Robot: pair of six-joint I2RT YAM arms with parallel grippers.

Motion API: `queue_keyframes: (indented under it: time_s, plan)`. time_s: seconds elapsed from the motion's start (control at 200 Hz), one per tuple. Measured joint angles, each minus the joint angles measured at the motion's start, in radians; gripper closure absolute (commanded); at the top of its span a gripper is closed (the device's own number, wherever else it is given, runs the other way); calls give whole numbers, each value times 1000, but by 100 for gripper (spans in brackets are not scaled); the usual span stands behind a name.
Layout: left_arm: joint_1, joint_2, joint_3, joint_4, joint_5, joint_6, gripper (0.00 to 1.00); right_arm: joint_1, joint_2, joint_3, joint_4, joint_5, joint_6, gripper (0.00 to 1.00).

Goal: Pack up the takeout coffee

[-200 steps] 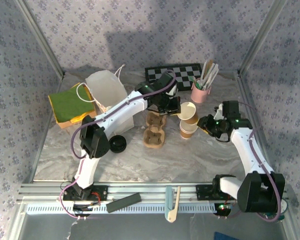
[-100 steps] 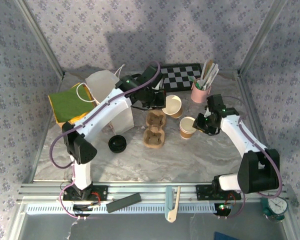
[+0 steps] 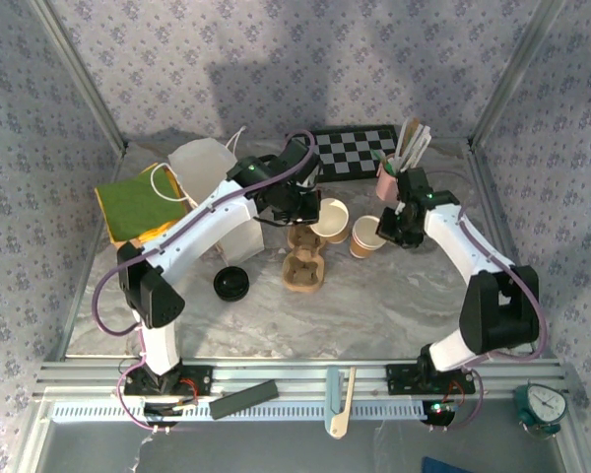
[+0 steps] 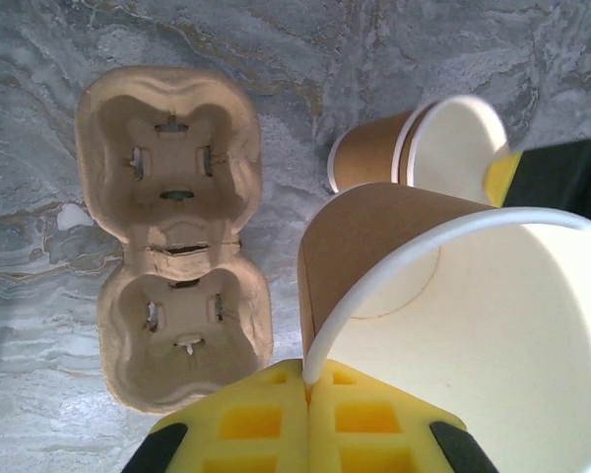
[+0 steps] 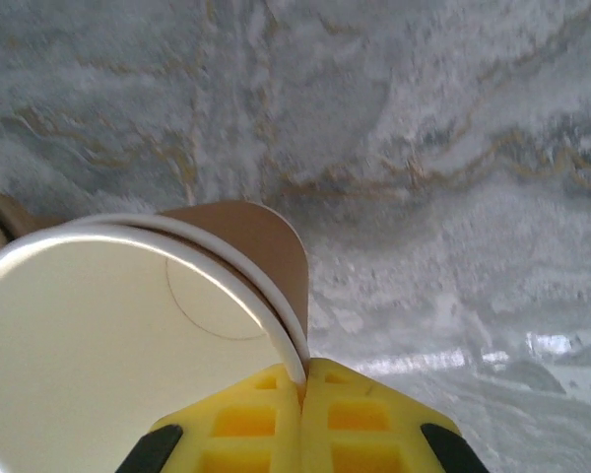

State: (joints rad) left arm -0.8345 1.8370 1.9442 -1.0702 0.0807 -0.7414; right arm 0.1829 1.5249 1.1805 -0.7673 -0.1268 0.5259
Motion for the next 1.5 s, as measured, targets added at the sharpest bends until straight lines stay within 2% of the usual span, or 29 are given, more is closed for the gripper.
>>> queue_keyframes:
  time_s: [0.45,0.495,0.54,0.625,0.815,0.895,1.139,1.289,1.419,1.499]
  plan:
    - [-87,9,-39,-3,-42,13,100,-3,324,353,-46,55,-38,98]
    - [-94,18,-38,-3,-45,15,100,-4,346,375,-52,57,-41,94]
    - [-99,30,-38,-3,-45,17,100,-4,364,390,-56,60,-45,86]
    - [-110,54,-38,-4,-45,20,100,-4,373,407,-66,60,-50,83]
    - [-129,105,-1,-7,-44,35,100,-3,368,425,-75,58,-63,67]
    - [-135,127,27,-9,-44,46,100,-3,340,424,-80,55,-64,55]
    - [-161,220,84,-1,-45,84,100,-15,79,348,-79,33,-63,45]
    - [-177,281,84,0,-45,98,100,-62,-100,220,-76,16,-45,39]
    - [-183,297,84,1,-45,105,100,-101,-204,95,-79,7,-33,31]
    - [-188,297,83,6,-45,109,100,-118,-265,18,-81,6,-20,30]
